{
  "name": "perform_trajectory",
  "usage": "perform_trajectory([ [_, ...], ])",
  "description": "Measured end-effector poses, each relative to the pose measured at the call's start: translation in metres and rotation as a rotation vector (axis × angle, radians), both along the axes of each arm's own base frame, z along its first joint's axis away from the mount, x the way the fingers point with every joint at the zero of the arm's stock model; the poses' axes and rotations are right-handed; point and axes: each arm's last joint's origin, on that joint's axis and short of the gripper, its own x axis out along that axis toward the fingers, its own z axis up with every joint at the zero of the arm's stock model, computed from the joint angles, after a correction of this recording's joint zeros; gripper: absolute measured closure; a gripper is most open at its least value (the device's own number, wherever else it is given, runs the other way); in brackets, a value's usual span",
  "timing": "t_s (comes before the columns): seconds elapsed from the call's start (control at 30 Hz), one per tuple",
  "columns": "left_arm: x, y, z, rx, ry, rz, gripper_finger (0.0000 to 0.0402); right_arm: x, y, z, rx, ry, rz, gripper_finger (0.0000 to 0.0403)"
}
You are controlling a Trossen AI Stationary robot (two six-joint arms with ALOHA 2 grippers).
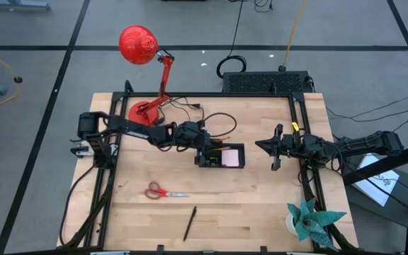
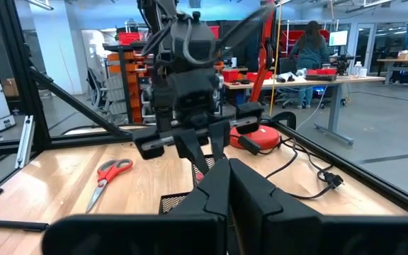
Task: Pick and place office supplies into organizer
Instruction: Put the black pen into the black desk organizer
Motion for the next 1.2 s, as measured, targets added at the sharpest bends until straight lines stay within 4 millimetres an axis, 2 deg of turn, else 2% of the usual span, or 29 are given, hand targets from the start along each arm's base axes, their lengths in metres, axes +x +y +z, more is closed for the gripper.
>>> perform_trajectory([
  [0.33, 0.003, 0.000, -0.003, -0.045, -0.010, 0.019, 0.0360, 0.000, 0.000, -0.001, 0.000, 0.007, 0.001, 0.0399],
  [0.67, 0.003, -0.001, -0.003, -0.036, -0.011, 0.011, 0.0261, 0.000, 0.000, -0.001, -0.002, 0.007, 0.001, 0.0399],
  [0.83, 0.005, -0.002, 0.001, -0.013, 0.002, 0.008, 0.0249, 0.000, 0.000, -0.001, -0.004, 0.008, 0.002, 0.0399],
  [0.93, 0.003, -0.007, 0.011, 0.031, 0.031, 0.014, 0.0253, 0.000, 0.000, -0.001, -0.004, 0.008, 0.002, 0.0399],
  [1.03, -0.002, -0.015, 0.032, 0.077, 0.051, 0.031, 0.0258, 0.000, 0.000, -0.001, -0.004, 0.008, 0.002, 0.0399],
  [1.2, -0.019, -0.041, 0.068, 0.065, 0.093, 0.032, 0.0270, 0.000, 0.000, -0.002, -0.005, 0.023, 0.003, 0.0399],
])
